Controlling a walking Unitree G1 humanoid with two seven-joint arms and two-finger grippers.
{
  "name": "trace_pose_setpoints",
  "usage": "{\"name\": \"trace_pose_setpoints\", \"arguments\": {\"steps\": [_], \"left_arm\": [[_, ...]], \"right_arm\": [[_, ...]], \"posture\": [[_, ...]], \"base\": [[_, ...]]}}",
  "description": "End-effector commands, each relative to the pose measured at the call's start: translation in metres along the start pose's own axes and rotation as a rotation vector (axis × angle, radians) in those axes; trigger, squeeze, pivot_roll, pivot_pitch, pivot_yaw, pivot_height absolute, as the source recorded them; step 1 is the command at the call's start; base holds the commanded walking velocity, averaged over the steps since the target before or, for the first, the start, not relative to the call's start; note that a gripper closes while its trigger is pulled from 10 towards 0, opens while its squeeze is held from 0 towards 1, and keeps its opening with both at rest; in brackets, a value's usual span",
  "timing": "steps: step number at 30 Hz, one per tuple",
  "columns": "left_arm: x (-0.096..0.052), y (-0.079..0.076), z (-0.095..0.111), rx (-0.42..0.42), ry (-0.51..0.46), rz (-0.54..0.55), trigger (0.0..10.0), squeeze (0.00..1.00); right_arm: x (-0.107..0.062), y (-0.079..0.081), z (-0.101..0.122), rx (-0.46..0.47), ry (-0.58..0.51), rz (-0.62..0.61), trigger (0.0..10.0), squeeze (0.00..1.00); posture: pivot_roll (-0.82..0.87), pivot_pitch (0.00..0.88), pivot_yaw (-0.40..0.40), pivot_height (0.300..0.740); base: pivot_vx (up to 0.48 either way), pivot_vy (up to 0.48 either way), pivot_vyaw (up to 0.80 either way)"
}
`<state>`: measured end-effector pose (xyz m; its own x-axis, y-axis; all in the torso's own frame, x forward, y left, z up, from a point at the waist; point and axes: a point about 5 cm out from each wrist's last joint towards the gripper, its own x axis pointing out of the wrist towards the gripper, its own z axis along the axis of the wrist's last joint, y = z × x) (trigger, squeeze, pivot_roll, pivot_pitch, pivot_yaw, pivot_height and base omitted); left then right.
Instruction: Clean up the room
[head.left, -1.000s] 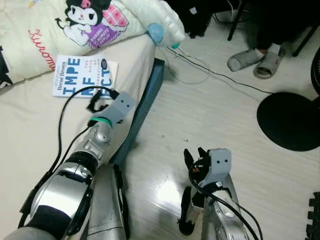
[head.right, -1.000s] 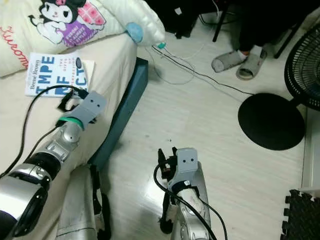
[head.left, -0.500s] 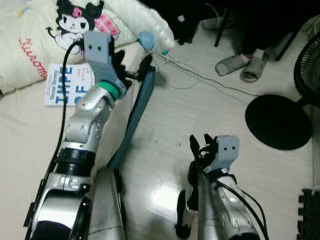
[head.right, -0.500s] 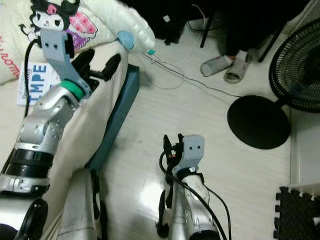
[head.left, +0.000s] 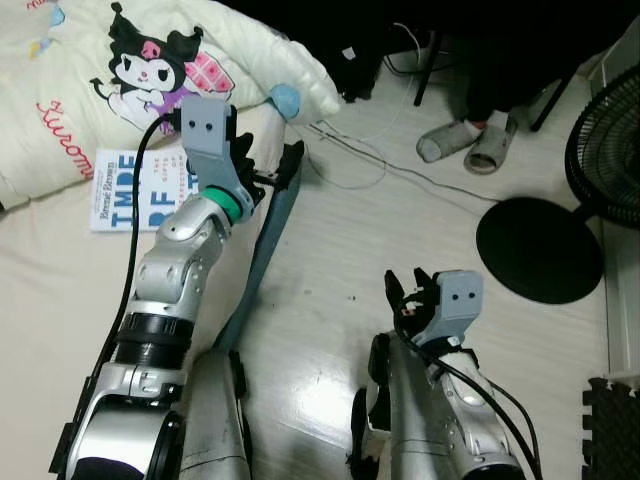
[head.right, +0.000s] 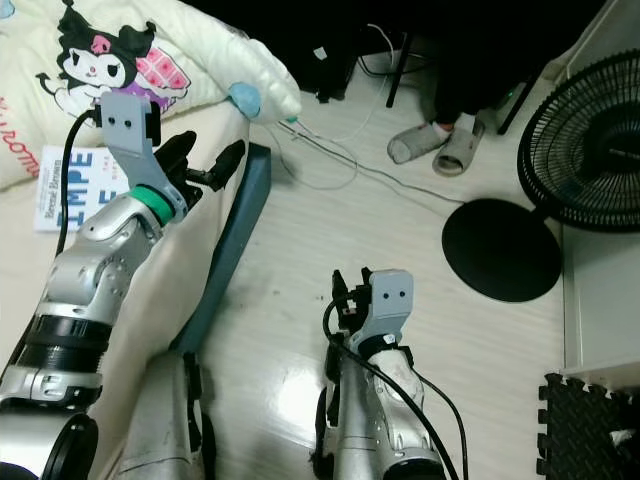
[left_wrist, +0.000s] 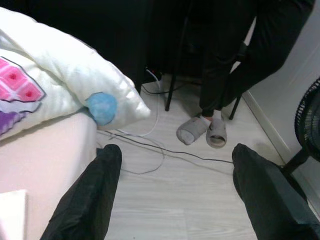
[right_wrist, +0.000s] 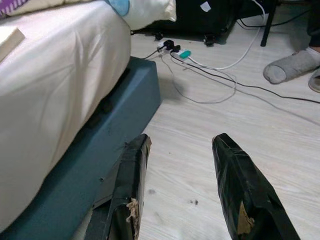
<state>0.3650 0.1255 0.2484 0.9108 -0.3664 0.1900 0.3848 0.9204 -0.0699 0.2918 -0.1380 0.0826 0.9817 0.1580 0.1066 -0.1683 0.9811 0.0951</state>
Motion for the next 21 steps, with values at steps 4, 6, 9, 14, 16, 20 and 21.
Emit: {"name": "trace_pose_setpoints", "arguments": {"steps": [4, 6, 9, 14, 16, 20, 21], "left_arm": [[-0.0059, 0.0020, -0.0076, -0.015, 0.033, 0.018, 10.0, 0.00], [-0.0054, 0.0023, -0.0082, -0.014, 0.031, 0.020, 10.0, 0.00], [-0.0051, 0.0018, -0.0088, -0.014, 0.031, 0.023, 10.0, 0.00], [-0.0064, 0.0006, -0.0089, -0.020, 0.041, 0.025, 10.0, 0.00], [-0.0071, -0.0007, -0.0093, -0.024, 0.047, 0.024, 10.0, 0.00], [-0.0074, -0.0019, -0.0102, -0.025, 0.050, 0.021, 10.0, 0.00], [-0.0074, -0.0026, -0.0106, -0.026, 0.051, 0.020, 10.0, 0.00]], "right_arm": [[-0.0058, 0.0003, -0.0109, 0.009, 0.045, -0.001, 10.0, 0.00], [-0.0055, 0.0006, -0.0097, 0.015, 0.036, 0.007, 10.0, 0.00], [-0.0048, 0.0001, -0.0102, 0.007, 0.047, 0.012, 10.0, 0.00], [-0.0049, -0.0006, -0.0104, 0.003, 0.047, 0.012, 10.0, 0.00], [-0.0051, -0.0007, -0.0106, 0.003, 0.046, 0.013, 10.0, 0.00], [-0.0051, -0.0005, -0.0109, 0.004, 0.046, 0.013, 10.0, 0.00], [-0.0052, -0.0005, -0.0111, 0.004, 0.046, 0.014, 10.0, 0.00]], "posture": [[0.00, 0.197, 0.082, 0.604], [0.00, 0.195, 0.081, 0.614], [0.00, 0.195, 0.079, 0.628], [-0.01, 0.194, 0.078, 0.643], [-0.01, 0.193, 0.078, 0.653], [-0.01, 0.190, 0.077, 0.663], [-0.01, 0.188, 0.077, 0.667]], "base": [[0.000, 0.000, 0.00], [0.000, 0.000, 0.00], [0.000, 0.000, 0.00], [0.000, 0.000, 0.00], [0.000, 0.000, 0.00], [0.000, 0.000, 0.00], [0.000, 0.000, 0.00]]}}
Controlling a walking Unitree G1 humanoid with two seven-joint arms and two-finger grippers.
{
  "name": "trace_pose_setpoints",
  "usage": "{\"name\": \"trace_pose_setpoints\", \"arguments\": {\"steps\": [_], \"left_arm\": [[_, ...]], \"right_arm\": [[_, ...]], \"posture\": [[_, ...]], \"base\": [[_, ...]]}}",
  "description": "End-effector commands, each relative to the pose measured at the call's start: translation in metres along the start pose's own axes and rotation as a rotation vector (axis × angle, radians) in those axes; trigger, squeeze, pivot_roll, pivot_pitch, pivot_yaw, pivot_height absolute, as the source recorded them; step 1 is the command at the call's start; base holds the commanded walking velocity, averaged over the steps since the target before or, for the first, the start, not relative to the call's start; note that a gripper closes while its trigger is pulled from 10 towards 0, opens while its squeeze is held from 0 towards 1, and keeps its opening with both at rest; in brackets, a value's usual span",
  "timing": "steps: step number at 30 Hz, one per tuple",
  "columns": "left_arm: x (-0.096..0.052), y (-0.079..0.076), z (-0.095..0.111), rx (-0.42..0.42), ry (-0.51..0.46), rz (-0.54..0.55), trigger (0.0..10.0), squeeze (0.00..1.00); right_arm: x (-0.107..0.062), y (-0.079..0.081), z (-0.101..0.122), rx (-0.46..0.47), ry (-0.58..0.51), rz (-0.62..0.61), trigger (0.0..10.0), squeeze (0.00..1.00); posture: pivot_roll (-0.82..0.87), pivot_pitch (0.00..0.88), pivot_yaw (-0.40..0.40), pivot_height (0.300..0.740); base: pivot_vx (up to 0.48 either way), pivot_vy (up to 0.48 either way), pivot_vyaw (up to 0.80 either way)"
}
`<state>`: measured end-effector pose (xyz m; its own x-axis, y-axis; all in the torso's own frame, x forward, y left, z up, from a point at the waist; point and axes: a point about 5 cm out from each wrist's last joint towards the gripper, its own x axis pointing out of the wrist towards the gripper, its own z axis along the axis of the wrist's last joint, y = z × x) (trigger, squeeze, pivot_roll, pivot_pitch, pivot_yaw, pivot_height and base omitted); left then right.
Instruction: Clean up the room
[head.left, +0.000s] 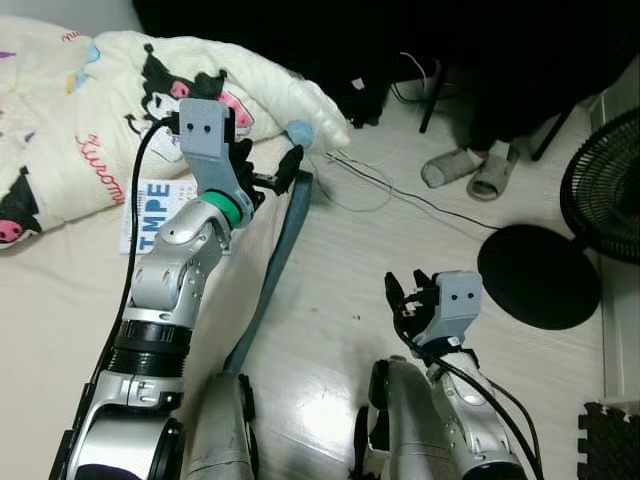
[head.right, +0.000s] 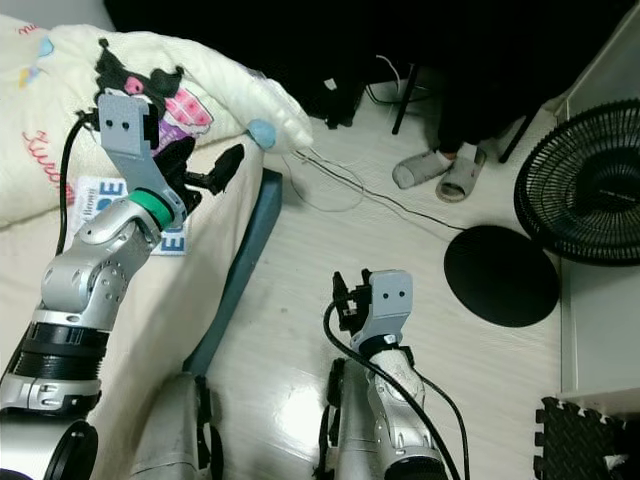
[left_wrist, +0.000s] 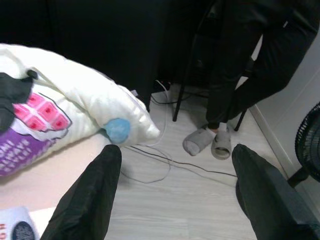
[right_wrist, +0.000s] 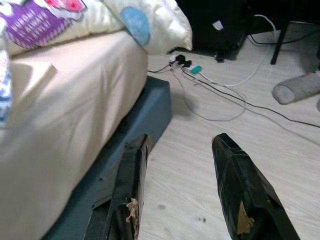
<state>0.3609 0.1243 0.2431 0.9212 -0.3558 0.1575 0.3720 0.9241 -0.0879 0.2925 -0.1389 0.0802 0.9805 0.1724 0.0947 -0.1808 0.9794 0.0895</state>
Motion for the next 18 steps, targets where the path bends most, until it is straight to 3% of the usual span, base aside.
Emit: {"name": "trace_pose_setpoints", "arguments": {"steps": [1, 18], "left_arm": [[-0.003, -0.001, -0.006, -0.011, 0.021, 0.002, 10.0, 0.00], [-0.007, -0.004, -0.020, 0.017, 0.058, -0.004, 10.0, 0.00]], "right_arm": [[-0.005, 0.001, -0.009, 0.008, 0.033, 0.002, 10.0, 0.00], [-0.005, -0.001, -0.010, 0.005, 0.038, 0.005, 10.0, 0.00]], "posture": [[-0.01, 0.188, 0.077, 0.672], [-0.01, 0.168, 0.071, 0.711]], "base": [[0.000, 0.000, 0.00], [0.000, 0.000, 0.00]]}}
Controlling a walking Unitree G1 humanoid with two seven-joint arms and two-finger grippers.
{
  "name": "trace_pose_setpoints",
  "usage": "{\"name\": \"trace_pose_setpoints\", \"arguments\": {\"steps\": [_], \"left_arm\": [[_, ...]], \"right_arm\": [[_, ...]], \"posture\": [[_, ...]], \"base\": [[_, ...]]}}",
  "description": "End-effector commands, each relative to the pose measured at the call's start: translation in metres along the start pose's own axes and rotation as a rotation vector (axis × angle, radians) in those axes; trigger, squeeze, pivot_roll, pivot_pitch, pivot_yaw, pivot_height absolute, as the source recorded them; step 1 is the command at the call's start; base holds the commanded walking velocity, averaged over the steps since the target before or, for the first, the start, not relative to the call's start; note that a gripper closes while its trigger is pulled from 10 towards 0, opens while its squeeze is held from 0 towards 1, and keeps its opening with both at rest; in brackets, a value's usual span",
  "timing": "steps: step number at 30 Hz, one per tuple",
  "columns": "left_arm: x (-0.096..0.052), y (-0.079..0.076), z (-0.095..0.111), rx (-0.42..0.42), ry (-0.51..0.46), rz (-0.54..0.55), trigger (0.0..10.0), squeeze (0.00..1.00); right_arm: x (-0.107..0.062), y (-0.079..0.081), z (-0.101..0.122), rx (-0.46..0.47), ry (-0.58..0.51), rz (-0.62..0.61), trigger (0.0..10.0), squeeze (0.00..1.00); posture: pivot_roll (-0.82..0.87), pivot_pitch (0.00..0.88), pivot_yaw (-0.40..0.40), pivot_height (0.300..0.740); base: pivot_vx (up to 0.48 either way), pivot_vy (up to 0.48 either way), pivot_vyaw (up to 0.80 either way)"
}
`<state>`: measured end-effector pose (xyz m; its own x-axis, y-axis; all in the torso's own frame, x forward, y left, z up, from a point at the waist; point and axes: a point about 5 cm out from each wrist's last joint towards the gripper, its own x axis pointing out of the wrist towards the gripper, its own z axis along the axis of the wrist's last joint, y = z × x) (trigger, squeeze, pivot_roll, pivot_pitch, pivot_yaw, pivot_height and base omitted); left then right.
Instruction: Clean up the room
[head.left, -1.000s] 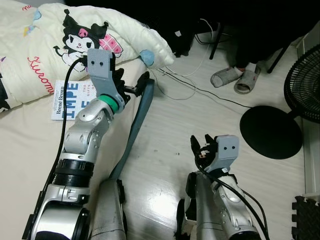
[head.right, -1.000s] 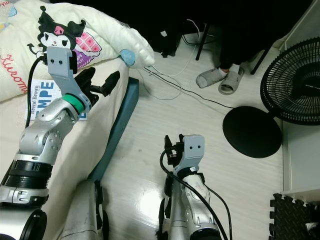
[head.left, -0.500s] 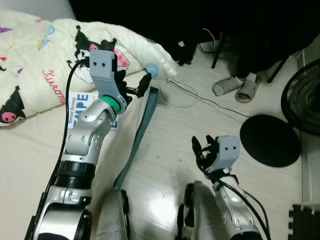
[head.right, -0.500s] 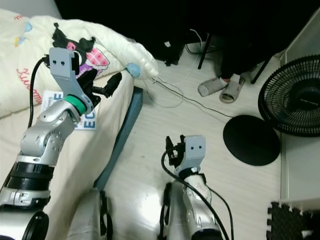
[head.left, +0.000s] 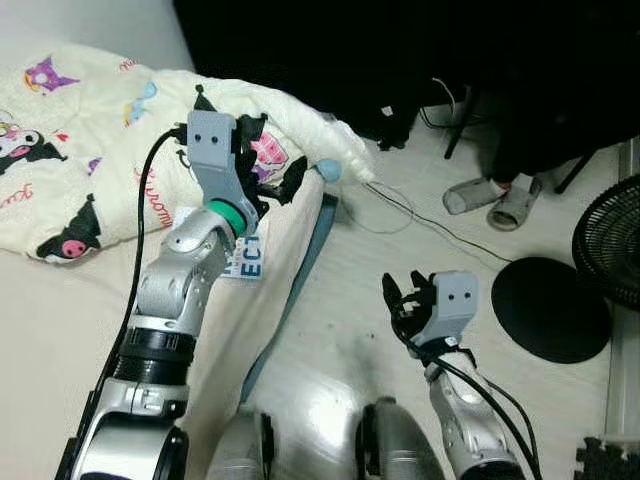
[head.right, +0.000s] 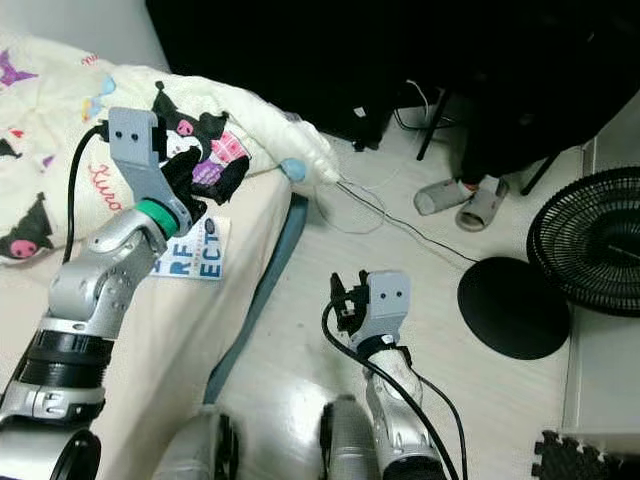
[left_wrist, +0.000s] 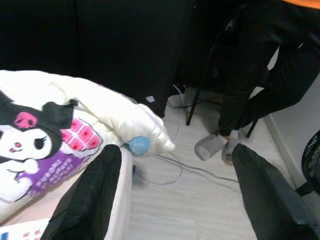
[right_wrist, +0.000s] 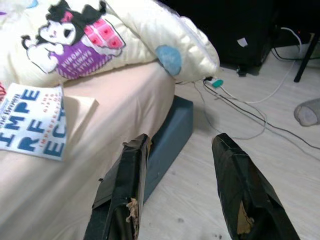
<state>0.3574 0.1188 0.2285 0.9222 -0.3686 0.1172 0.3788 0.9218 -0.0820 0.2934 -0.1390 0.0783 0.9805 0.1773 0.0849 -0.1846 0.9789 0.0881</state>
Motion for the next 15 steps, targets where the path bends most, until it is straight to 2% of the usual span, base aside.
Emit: {"name": "trace_pose_setpoints", "arguments": {"steps": [1, 3, 5, 9, 10, 12, 13, 14, 15], "left_arm": [[-0.005, 0.003, -0.011, 0.028, 0.035, 0.010, 10.0, 0.00], [-0.007, 0.005, -0.016, 0.041, 0.052, 0.016, 10.0, 0.00], [-0.012, 0.011, -0.032, 0.084, 0.102, 0.030, 10.0, 0.00], [-0.030, 0.020, -0.064, 0.153, 0.209, 0.035, 10.0, 0.00], [-0.030, 0.020, -0.064, 0.153, 0.209, 0.035, 10.0, 0.00], [-0.041, 0.023, -0.085, 0.199, 0.271, 0.030, 10.0, 0.00], [-0.041, 0.023, -0.085, 0.199, 0.271, 0.030, 10.0, 0.00], [-0.051, 0.025, -0.101, 0.224, 0.319, 0.028, 10.0, 0.00], [-0.051, 0.025, -0.101, 0.224, 0.319, 0.028, 10.0, 0.00]], "right_arm": [[-0.005, 0.000, -0.008, 0.006, 0.029, 0.001, 10.0, 0.00], [-0.005, -0.001, -0.009, 0.005, 0.031, 0.000, 10.0, 0.00], [-0.005, -0.002, -0.011, 0.000, 0.042, -0.010, 10.0, 0.00], [-0.007, -0.003, -0.018, -0.009, 0.069, -0.018, 10.0, 0.00], [-0.007, -0.003, -0.018, -0.009, 0.069, -0.018, 10.0, 0.00], [-0.011, -0.002, -0.027, -0.018, 0.107, -0.009, 10.0, 0.00], [-0.011, -0.002, -0.027, -0.018, 0.107, -0.009, 10.0, 0.00], [-0.014, -0.001, -0.033, -0.016, 0.128, -0.004, 10.0, 0.00], [-0.014, -0.001, -0.033, -0.016, 0.128, -0.004, 10.0, 0.00]], "posture": [[0.00, 0.163, 0.071, 0.716], [0.00, 0.158, 0.071, 0.721], [0.00, 0.141, 0.071, 0.731], [0.00, 0.118, 0.067, 0.731], [0.00, 0.118, 0.067, 0.731], [0.01, 0.113, 0.065, 0.731], [0.01, 0.113, 0.065, 0.731], [0.01, 0.105, 0.063, 0.731], [0.01, 0.105, 0.063, 0.731]], "base": [[0.000, 0.000, 0.00], [0.000, 0.000, 0.00], [0.000, 0.000, 0.00], [0.000, 0.000, 0.00], [0.000, 0.000, 0.00], [0.000, 0.000, 0.00], [0.000, 0.000, 0.00], [0.000, 0.000, 0.00], [0.000, 0.000, 0.00]]}}
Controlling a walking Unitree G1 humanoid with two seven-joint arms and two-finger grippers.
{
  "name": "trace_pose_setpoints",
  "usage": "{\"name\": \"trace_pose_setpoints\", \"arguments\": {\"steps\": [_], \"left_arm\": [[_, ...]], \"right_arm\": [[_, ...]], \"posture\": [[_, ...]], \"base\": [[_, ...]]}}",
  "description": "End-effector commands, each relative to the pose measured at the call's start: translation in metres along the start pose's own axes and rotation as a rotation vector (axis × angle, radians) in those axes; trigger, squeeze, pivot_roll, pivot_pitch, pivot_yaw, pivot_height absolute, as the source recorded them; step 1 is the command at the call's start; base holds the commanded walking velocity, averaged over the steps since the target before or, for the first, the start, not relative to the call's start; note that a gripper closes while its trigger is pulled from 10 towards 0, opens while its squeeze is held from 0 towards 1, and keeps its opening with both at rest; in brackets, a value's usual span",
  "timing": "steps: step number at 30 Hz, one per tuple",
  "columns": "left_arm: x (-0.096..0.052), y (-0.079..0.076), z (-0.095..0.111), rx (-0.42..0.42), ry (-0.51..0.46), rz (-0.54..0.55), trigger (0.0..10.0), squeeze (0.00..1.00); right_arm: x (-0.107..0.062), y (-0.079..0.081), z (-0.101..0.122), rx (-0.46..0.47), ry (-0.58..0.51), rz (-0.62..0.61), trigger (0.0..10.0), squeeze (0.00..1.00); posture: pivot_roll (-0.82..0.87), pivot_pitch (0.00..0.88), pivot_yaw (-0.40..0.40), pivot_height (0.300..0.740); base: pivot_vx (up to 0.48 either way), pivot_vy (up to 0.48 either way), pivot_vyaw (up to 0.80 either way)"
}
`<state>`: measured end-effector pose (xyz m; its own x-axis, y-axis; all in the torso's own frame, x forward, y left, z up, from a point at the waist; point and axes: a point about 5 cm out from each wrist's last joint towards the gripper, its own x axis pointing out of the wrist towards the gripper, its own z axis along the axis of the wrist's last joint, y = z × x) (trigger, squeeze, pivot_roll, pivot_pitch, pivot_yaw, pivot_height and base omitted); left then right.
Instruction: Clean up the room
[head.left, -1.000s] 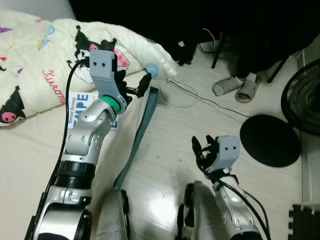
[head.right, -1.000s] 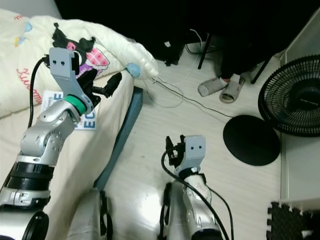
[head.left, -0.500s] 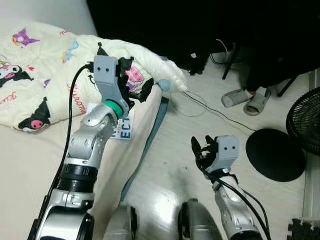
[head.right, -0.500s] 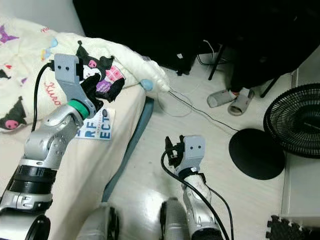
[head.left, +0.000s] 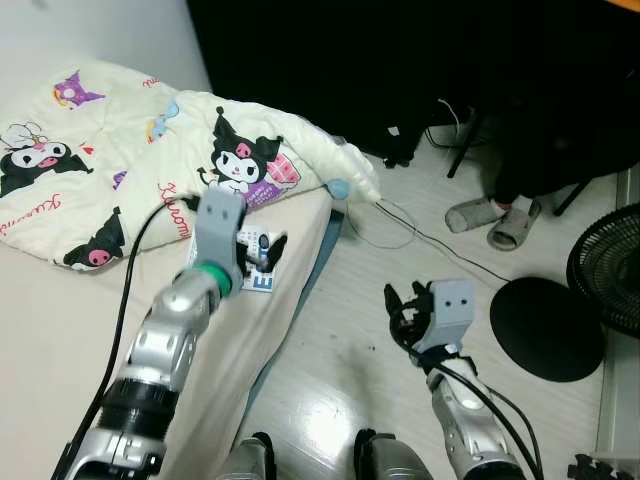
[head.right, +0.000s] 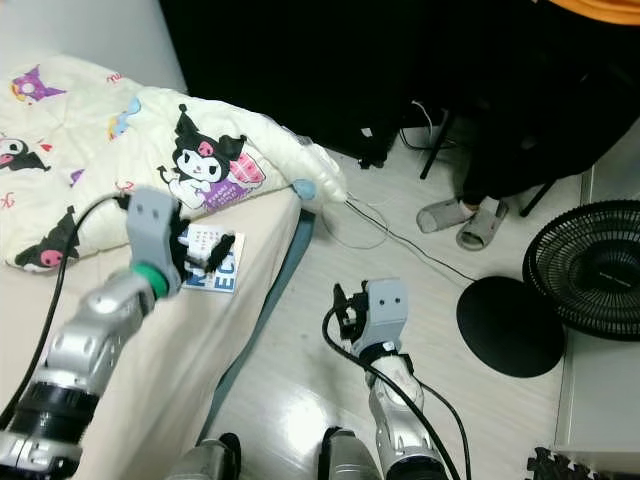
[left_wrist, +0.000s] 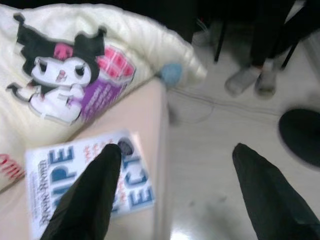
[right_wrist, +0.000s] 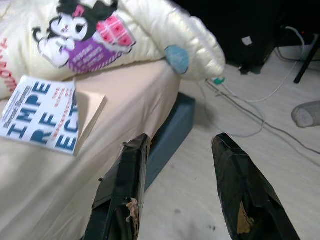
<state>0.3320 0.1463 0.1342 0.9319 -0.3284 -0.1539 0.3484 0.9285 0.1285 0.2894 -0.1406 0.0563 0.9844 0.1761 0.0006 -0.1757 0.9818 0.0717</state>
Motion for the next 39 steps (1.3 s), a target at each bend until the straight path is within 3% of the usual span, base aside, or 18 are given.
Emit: {"name": "trace_pose_setpoints", "arguments": {"steps": [1, 2, 3, 4, 6, 8, 9, 11, 21, 28, 39], "left_arm": [[-0.011, -0.004, -0.038, 0.065, 0.100, -0.005, 10.0, 0.00], [-0.011, -0.004, -0.038, 0.065, 0.100, -0.005, 10.0, 0.00], [-0.020, -0.005, -0.066, 0.102, 0.169, 0.011, 10.0, 0.00], [-0.020, -0.005, -0.066, 0.102, 0.169, 0.011, 10.0, 0.00], [-0.041, -0.008, -0.112, 0.127, 0.288, 0.057, 10.0, 0.00], [-0.041, -0.008, -0.112, 0.127, 0.288, 0.057, 10.0, 0.00], [-0.048, -0.009, -0.125, 0.122, 0.329, 0.073, 10.0, 0.00], [-0.052, -0.010, -0.133, 0.110, 0.351, 0.088, 10.0, 0.00], [-0.042, -0.021, -0.126, 0.073, 0.289, 0.102, 10.0, 0.00], [-0.035, -0.026, -0.119, 0.077, 0.226, 0.096, 10.0, 0.00], [-0.033, -0.026, -0.117, 0.078, 0.213, 0.098, 10.0, 0.00]], "right_arm": [[-0.010, 0.004, -0.018, 0.002, 0.065, 0.011, 10.0, 0.00], [-0.010, 0.004, -0.018, 0.002, 0.065, 0.011, 10.0, 0.00], [-0.013, 0.006, -0.024, 0.004, 0.088, 0.015, 10.0, 0.00], [-0.013, 0.006, -0.024, 0.004, 0.088, 0.015, 10.0, 0.00], [-0.019, 0.009, -0.035, 0.008, 0.134, 0.021, 10.0, 0.00], [-0.019, 0.009, -0.035, 0.008, 0.134, 0.021, 10.0, 0.00], [-0.022, 0.010, -0.040, 0.007, 0.153, 0.026, 10.0, 0.00], [-0.025, 0.011, -0.044, 0.002, 0.173, 0.032, 10.0, 0.00], [-0.025, 0.009, -0.048, -0.010, 0.188, 0.029, 10.0, 0.00], [-0.023, 0.008, -0.047, -0.016, 0.180, 0.027, 10.0, 0.00], [-0.022, 0.007, -0.047, -0.013, 0.173, 0.021, 10.0, 0.00]], "posture": [[0.02, 0.097, 0.062, 0.731], [0.02, 0.097, 0.062, 0.731], [0.02, 0.090, 0.061, 0.731], [0.02, 0.090, 0.061, 0.731], [0.01, 0.086, 0.056, 0.731], [0.01, 0.086, 0.056, 0.731], [0.01, 0.085, 0.052, 0.731], [0.01, 0.084, 0.048, 0.731], [0.01, 0.082, 0.044, 0.731], [0.01, 0.084, 0.043, 0.731], [0.01, 0.089, 0.045, 0.731]], "base": [[0.000, 0.000, 0.00], [0.000, 0.000, 0.00], [0.000, 0.000, 0.00], [0.000, 0.000, 0.00], [0.000, 0.000, 0.00], [0.000, 0.000, 0.00], [0.000, 0.000, 0.00], [0.000, 0.000, 0.00], [-0.049, 0.000, 0.00], [-0.464, 0.000, 0.00], [-0.442, 0.000, 0.00]]}}
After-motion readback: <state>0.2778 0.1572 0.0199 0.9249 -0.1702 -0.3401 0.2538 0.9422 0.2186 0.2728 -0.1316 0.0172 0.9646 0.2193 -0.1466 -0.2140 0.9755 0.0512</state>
